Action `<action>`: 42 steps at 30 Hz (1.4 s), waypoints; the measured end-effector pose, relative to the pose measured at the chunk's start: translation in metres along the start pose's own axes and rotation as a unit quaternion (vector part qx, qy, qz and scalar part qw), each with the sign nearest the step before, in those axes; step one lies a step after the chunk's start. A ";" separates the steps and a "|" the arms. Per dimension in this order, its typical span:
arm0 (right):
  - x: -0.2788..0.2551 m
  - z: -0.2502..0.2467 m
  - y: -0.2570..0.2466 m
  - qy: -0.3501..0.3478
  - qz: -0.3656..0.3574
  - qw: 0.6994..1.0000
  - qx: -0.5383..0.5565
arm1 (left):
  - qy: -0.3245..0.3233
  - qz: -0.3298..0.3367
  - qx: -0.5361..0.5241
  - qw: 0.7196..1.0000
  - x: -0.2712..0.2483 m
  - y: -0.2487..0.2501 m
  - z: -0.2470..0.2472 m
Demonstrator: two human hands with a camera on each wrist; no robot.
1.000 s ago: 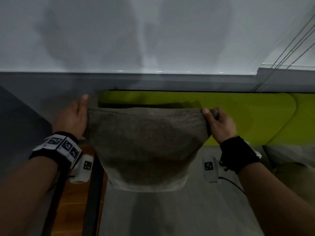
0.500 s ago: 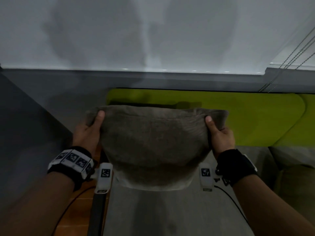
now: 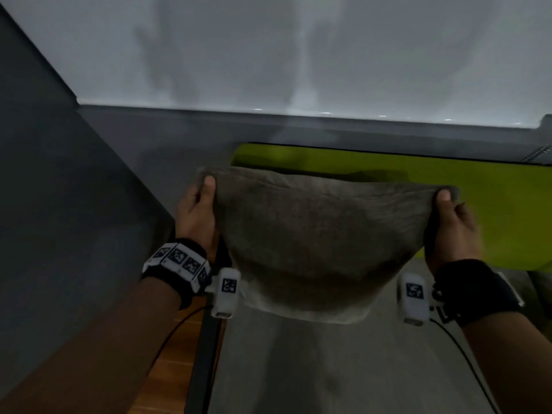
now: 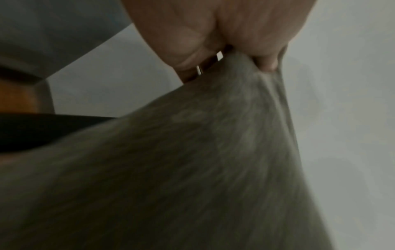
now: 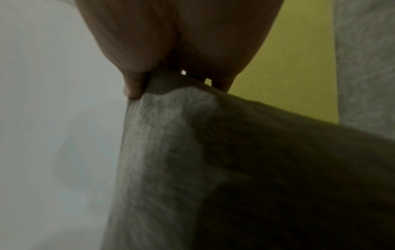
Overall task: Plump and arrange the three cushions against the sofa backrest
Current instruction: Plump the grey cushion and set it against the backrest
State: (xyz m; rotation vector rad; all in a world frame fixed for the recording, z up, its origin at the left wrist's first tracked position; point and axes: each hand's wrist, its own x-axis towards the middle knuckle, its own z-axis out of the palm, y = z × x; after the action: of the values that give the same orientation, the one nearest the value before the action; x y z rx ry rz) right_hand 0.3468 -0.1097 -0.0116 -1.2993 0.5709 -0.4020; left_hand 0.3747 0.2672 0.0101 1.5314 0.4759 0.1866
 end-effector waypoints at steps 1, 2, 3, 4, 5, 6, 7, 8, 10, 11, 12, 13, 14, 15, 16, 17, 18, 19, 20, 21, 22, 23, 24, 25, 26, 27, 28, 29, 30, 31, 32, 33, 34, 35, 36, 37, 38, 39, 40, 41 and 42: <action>0.005 0.002 -0.004 0.012 -0.010 1.000 0.009 | 0.006 0.020 -0.005 1.000 0.003 0.007 0.002; 0.010 0.003 -0.007 0.022 -0.016 0.999 0.022 | 0.015 0.033 0.000 0.999 0.007 0.011 0.002; 0.013 0.005 -0.010 0.034 -0.019 0.999 0.029 | 0.024 0.048 0.000 0.999 0.013 0.013 0.003; 0.015 0.007 -0.011 0.042 -0.025 0.998 0.031 | 0.030 0.055 -0.005 0.998 0.019 0.010 0.003; 0.017 0.007 -0.011 0.051 -0.028 0.998 0.029 | 0.029 0.061 -0.011 0.998 0.023 0.008 0.003; 0.019 0.006 -0.009 0.056 -0.032 0.998 0.023 | 0.025 0.061 -0.013 0.998 0.023 0.009 0.004; 0.019 0.007 -0.011 0.065 -0.031 0.997 0.014 | 0.023 0.055 -0.006 0.998 0.023 0.008 0.006; 0.019 0.006 -0.012 0.076 -0.027 0.997 0.010 | 0.010 0.048 -0.003 0.999 0.022 0.007 0.007; 0.021 0.003 -0.015 0.077 -0.010 0.997 0.017 | -0.023 0.028 -0.027 0.999 0.022 0.007 0.007; 0.022 0.001 -0.017 0.067 0.003 0.998 0.021 | -0.038 0.025 -0.038 0.998 0.022 0.009 0.007; 0.023 -0.001 -0.020 0.050 0.010 0.998 0.023 | -0.045 0.025 -0.044 0.998 0.024 0.009 0.005; 0.023 -0.003 -0.022 0.033 0.010 0.999 0.020 | -0.039 0.025 -0.051 0.998 0.028 0.008 0.003; 0.024 -0.004 -0.024 0.023 0.007 1.000 0.013 | -0.028 0.020 -0.069 0.997 0.031 0.007 0.001; 0.024 -0.004 -0.027 0.023 0.004 1.000 0.003 | -0.018 0.010 -0.092 0.996 0.035 0.005 -0.001; 0.024 -0.003 -0.026 0.031 0.002 0.999 -0.011 | -0.012 -0.003 -0.109 0.994 0.038 0.004 -0.003; 0.025 -0.001 -0.024 0.045 0.002 0.999 -0.022 | -0.007 -0.011 -0.111 0.994 0.040 0.003 -0.002; 0.026 0.002 -0.021 0.065 -0.006 0.997 -0.036 | -0.001 -0.016 -0.097 0.995 0.041 0.002 -0.001; 0.028 0.005 -0.018 0.086 -0.024 0.994 -0.068 | 0.006 -0.010 -0.061 0.998 0.043 -0.002 0.001; 0.026 0.008 -0.017 0.106 -0.055 0.986 -0.120 | 0.019 0.018 -0.011 1.000 0.041 -0.001 0.004; 0.022 0.009 -0.018 0.114 -0.094 0.973 -0.179 | 0.043 0.059 0.045 0.996 0.038 0.000 0.005; 0.015 0.011 -0.020 0.115 -0.145 0.954 -0.235 | 0.074 0.105 0.088 0.988 0.032 0.003 0.006; 0.004 0.013 -0.024 0.101 -0.212 0.933 -0.273 | 0.101 0.161 0.127 0.974 0.021 0.007 0.006; -0.012 0.018 -0.030 0.075 -0.300 0.899 -0.309 | 0.110 0.241 0.170 0.949 0.007 0.013 0.008; -0.032 0.025 -0.033 0.029 -0.389 0.853 -0.347 | 0.089 0.337 0.215 0.913 -0.010 0.017 0.011; -0.054 0.033 -0.031 -0.039 -0.458 0.797 -0.391 | 0.034 0.420 0.250 0.872 -0.030 0.018 0.017; -0.071 0.040 -0.020 -0.114 -0.493 0.748 -0.429 | -0.030 0.472 0.280 0.836 -0.046 0.013 0.025; -0.085 0.047 -0.005 -0.177 -0.498 0.712 -0.464 | -0.095 0.493 0.314 0.806 -0.058 0.004 0.033; -0.095 0.052 0.010 -0.221 -0.487 0.686 -0.493 | -0.144 0.492 0.359 0.780 -0.066 -0.006 0.041; -0.099 0.057 0.023 -0.244 -0.471 0.664 -0.527 | -0.178 0.476 0.417 0.754 -0.066 -0.017 0.047; -0.094 0.060 0.032 -0.250 -0.451 0.645 -0.563 | -0.192 0.455 0.484 0.723 -0.060 -0.024 0.051; -0.084 0.063 0.034 -0.247 -0.427 0.630 -0.599 | -0.193 0.431 0.544 0.693 -0.051 -0.027 0.053; -0.072 0.065 0.033 -0.239 -0.401 0.624 -0.626 | -0.190 0.405 0.585 0.677 -0.041 -0.026 0.054; -0.057 0.067 0.025 -0.226 -0.376 0.624 -0.647 | -0.177 0.384 0.605 0.674 -0.029 -0.020 0.055; -0.043 0.066 0.018 -0.214 -0.354 0.624 -0.663 | -0.156 0.370 0.615 0.679 -0.018 -0.015 0.052; -0.030 0.064 0.011 -0.205 -0.340 0.626 -0.671 | -0.132 0.357 0.616 0.689 -0.008 -0.009 0.049; -0.020 0.059 0.004 -0.198 -0.333 0.628 -0.675 | -0.103 0.341 0.616 0.702 0.002 -0.004 0.043; -0.011 0.055 -0.002 -0.188 -0.333 0.631 -0.675 | -0.077 0.315 0.617 0.717 0.013 0.001 0.035; -0.004 0.050 -0.007 -0.178 -0.336 0.631 -0.676 | -0.059 0.284 0.618 0.730 0.021 0.006 0.026; 0.001 0.045 -0.011 -0.167 -0.347 0.626 -0.679 | -0.058 0.258 0.616 0.742 0.026 0.010 0.017; 0.004 0.040 -0.014 -0.161 -0.369 0.612 -0.680 | -0.065 0.256 0.603 0.753 0.029 0.013 0.009; 0.007 0.036 -0.016 -0.159 -0.404 0.593 -0.678 | -0.071 0.273 0.588 0.758 0.031 0.013 0.002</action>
State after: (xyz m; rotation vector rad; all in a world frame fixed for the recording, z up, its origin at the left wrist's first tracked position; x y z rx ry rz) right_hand 0.3745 -0.0892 0.0090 -3.0930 -0.2458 -0.4288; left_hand 0.4059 0.2786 0.0177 2.9048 -0.0746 0.2295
